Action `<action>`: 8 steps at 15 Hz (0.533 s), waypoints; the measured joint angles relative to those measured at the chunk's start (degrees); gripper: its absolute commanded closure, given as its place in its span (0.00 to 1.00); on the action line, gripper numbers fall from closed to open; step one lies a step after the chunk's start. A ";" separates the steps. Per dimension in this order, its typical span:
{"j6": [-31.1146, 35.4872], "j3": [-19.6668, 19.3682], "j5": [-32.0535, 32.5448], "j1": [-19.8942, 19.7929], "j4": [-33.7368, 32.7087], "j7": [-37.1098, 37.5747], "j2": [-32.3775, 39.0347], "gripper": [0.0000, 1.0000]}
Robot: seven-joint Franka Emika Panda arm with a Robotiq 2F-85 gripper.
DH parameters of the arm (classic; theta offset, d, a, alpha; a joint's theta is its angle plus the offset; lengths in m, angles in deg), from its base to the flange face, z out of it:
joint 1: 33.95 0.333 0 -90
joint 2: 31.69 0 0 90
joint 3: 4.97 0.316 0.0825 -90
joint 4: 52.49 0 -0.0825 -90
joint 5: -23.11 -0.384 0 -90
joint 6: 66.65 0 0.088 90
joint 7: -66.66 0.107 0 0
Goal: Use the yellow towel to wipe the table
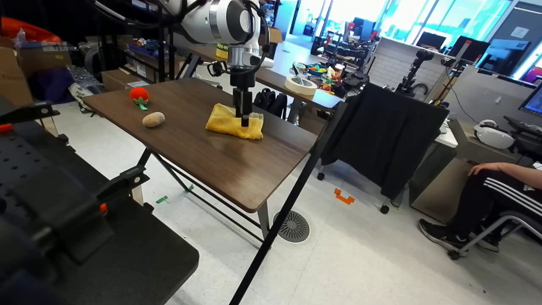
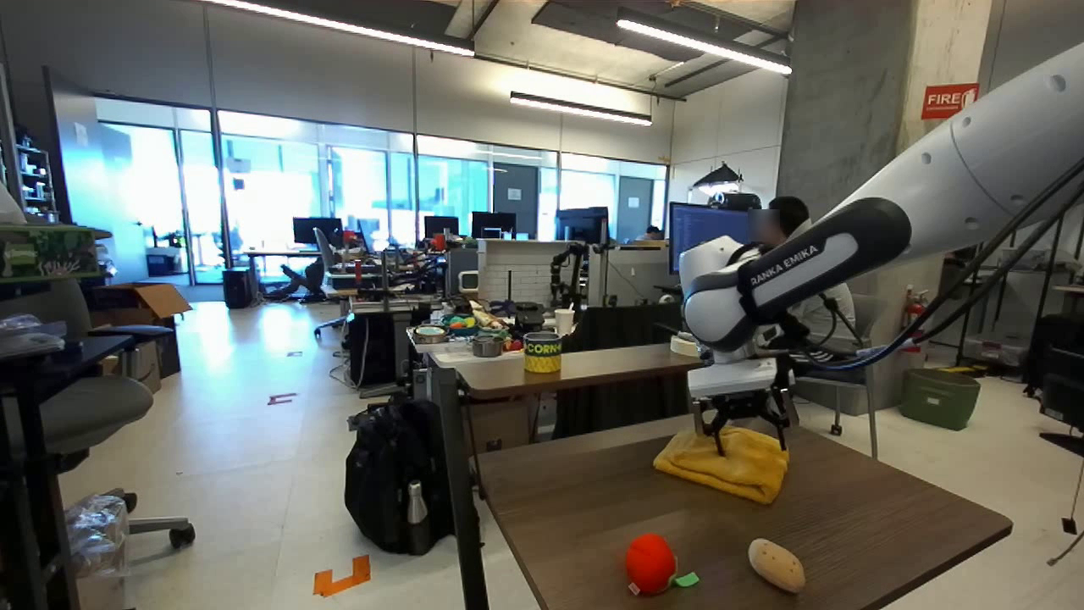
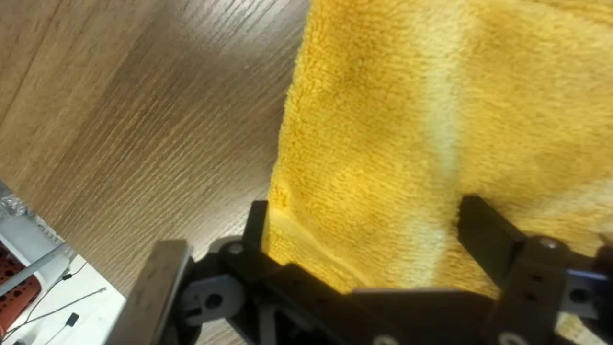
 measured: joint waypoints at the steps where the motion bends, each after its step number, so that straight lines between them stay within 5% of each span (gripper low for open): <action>1: -0.01 0.11 0.00 0.32 -0.01 -0.14 -0.31 0.00; 8: 1.95 3.63 -1.15 0.05 -0.24 -2.07 1.44 0.00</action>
